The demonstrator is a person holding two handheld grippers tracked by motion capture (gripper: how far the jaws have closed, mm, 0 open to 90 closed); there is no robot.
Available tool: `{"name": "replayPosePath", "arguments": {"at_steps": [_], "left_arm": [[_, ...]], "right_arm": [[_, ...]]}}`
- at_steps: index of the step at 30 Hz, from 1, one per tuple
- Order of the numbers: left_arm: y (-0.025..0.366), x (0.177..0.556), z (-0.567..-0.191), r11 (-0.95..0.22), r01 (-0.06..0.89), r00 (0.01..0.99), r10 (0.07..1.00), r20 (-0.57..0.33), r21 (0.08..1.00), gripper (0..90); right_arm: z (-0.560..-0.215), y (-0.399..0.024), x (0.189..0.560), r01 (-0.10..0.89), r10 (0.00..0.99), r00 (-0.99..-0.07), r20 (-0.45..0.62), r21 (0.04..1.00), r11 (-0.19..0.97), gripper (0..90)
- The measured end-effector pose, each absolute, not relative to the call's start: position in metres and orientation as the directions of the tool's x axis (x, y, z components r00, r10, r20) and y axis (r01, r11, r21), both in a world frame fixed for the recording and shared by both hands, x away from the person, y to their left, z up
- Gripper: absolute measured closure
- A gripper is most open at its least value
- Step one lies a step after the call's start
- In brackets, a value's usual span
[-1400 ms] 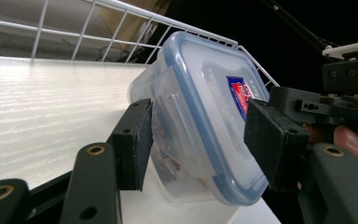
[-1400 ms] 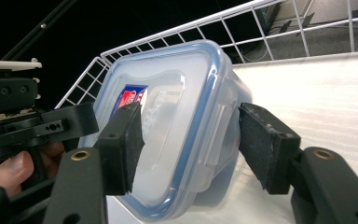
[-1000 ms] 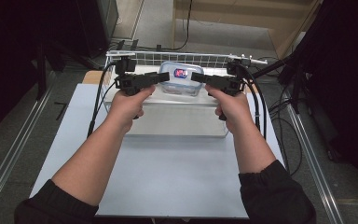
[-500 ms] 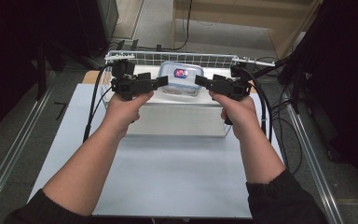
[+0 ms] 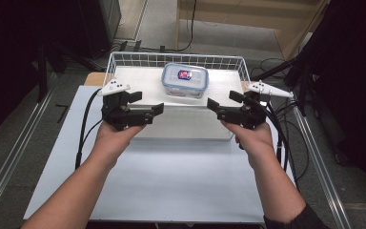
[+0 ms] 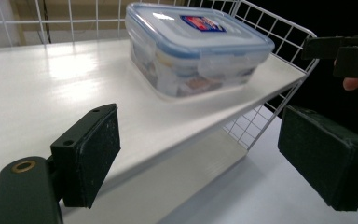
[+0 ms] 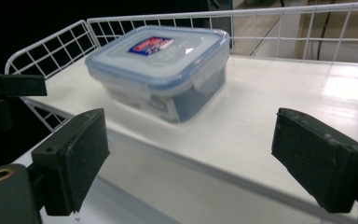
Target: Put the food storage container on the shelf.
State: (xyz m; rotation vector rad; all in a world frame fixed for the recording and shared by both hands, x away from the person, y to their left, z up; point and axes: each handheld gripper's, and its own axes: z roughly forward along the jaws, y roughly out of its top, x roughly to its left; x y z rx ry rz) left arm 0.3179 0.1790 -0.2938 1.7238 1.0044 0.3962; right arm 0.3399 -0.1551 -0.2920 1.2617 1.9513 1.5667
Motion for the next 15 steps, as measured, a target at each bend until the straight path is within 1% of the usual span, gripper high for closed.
{"name": "replayPosePath", "arguments": {"at_steps": [1,2,3,4,6,9,12,13,14,15], "left_arm": [[0.179,0.318,-0.294,-0.094,0.431,0.592,0.78,-0.203,0.897,13.2],[0.181,0.308,-0.303,-0.103,0.426,0.599,0.777,-0.195,0.899,13.1],[0.181,0.308,-0.303,-0.103,0.426,0.599,0.777,-0.195,0.899,13.0],[0.183,0.298,-0.313,-0.121,0.414,0.604,0.778,-0.173,0.902,12.8],[0.184,0.293,-0.318,-0.132,0.409,0.6,0.784,-0.157,0.903,12.6],[0.19,0.275,-0.34,-0.16,0.385,0.6,0.792,-0.115,0.909,11.9],[0.196,0.259,-0.358,-0.166,0.385,0.596,0.796,-0.107,0.908,11.9],[0.196,0.259,-0.358,-0.166,0.385,0.596,0.796,-0.107,0.908,11.9],[0.199,0.25,-0.37,-0.183,0.392,0.594,0.798,-0.096,0.901,11.8],[0.199,0.25,-0.37,-0.183,0.392,0.594,0.798,-0.096,0.901,11.8]], "right_arm": [[-0.292,-0.155,0.34,0.423,0.795,-0.549,0.257,0.906,-0.001,10.9],[-0.299,-0.157,0.329,0.402,0.801,-0.549,0.239,0.916,0.003,10.8],[-0.302,-0.158,0.324,0.387,0.806,-0.548,0.221,0.922,0.01,10.6],[-0.306,-0.159,0.318,0.376,0.809,-0.55,0.208,0.927,0.017,10.6],[-0.311,-0.159,0.312,0.361,0.811,-0.552,0.195,0.932,0.021,10.5],[-0.33,-0.159,0.292,0.323,0.816,-0.56,0.145,0.945,0.055,9.8],[-0.347,-0.157,0.276,0.301,0.808,-0.577,0.116,0.95,0.079,8.6],[-0.347,-0.157,0.276,0.301,0.808,-0.577,0.116,0.95,0.079,8.6],[-0.359,-0.155,0.266,0.289,0.804,-0.587,0.092,0.952,0.102,7.6],[-0.359,-0.155,0.266,0.289,0.804,-0.587,0.092,0.952,0.102,7.6]]}}
